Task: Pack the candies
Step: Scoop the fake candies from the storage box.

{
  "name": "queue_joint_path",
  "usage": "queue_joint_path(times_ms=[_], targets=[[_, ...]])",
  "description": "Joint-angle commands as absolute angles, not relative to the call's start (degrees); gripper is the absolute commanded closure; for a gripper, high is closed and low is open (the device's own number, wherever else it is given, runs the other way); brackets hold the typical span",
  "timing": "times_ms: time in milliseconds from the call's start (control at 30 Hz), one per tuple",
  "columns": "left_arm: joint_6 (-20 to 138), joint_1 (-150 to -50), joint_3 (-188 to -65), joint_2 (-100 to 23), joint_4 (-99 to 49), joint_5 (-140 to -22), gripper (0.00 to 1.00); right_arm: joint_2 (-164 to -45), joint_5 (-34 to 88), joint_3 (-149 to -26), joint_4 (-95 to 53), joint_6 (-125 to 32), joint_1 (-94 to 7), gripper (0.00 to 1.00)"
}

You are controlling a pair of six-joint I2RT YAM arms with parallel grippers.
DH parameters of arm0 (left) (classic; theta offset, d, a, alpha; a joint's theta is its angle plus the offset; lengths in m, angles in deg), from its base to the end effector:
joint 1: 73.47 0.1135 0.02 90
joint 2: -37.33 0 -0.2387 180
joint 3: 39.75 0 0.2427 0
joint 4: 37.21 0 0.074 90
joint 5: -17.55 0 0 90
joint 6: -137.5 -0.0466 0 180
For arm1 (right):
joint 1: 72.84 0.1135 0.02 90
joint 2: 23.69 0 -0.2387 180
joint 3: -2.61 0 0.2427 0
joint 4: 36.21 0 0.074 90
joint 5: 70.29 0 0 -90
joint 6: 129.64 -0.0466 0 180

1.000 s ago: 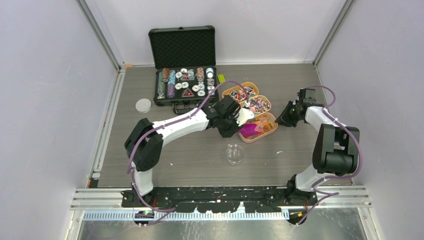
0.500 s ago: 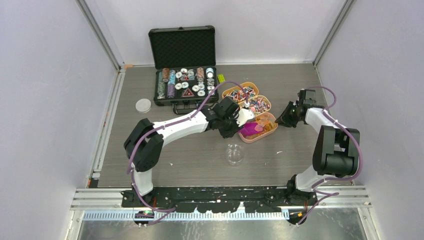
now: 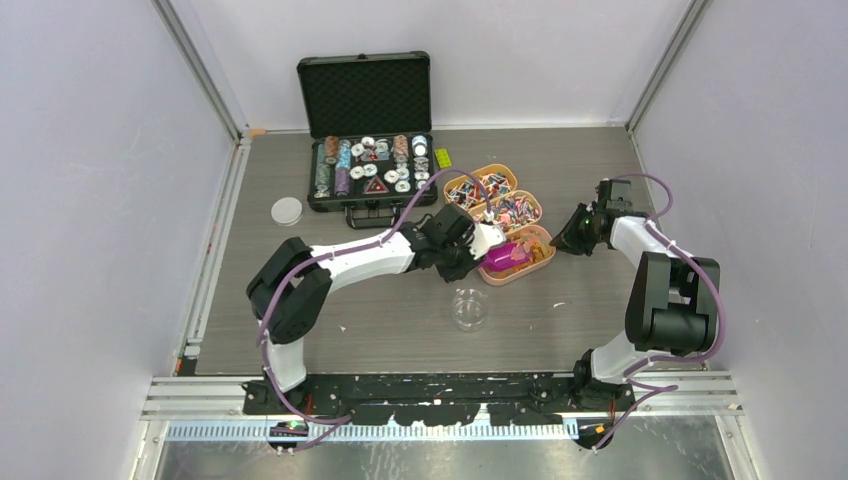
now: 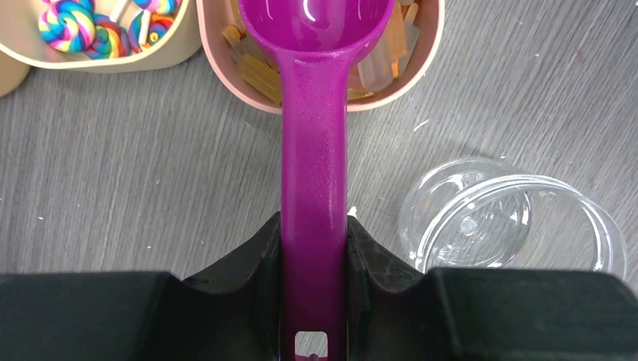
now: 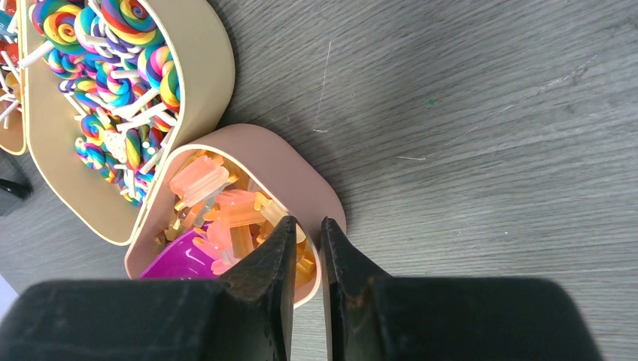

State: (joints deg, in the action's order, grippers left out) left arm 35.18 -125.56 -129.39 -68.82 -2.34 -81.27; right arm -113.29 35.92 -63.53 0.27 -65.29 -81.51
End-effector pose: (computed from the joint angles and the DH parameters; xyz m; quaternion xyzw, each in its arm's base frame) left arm 0.2365 -0.3153 0.1800 0.5230 0.7826 -0.1804 0.2854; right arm 0.2990 -0.0324 0.1528 0.2472 0.9244 0.1726 0.2338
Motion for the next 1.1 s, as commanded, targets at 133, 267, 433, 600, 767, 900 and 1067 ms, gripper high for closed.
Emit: queue_joint_path(times_ms=[133,267,433,600,767,900,1067], targets=[[37.85,-125.36,-121.71,-63.15,-12.85,-81.62,1.0,-111.77,34.42,-62.76,0.1,-67.66,-80.84,0.99],[37.35,-125.41,-118.75,-61.52,-16.27,-81.1,1.0,-111.33,34.49,-62.67,-0.22,-67.55,-80.84,0.99],[37.28,-125.32,-114.51,-59.68,-22.42,-80.6,1.0,-111.37,34.61,-62.84,-0.41,-67.33,-80.84,0.99],[38.25,-125.32,-113.55,-58.06,-24.74,-81.75,1.0,-110.54,34.53,-63.42,-0.21,-67.42,-80.84,0.99],[38.98,-125.26,-113.47,-55.81,-26.44,-82.69,1.0,-109.5,34.65,-63.66,-0.72,-68.76,-80.92,0.99],[39.39,-124.83,-113.03,-53.79,-27.35,-82.36,1.0,-109.1,35.26,-64.01,-0.86,-69.41,-80.86,0.98],[39.13,-124.47,-111.42,-50.34,-27.46,-81.38,1.0,-107.44,35.18,-65.06,0.96,-69.38,-80.86,0.91]])
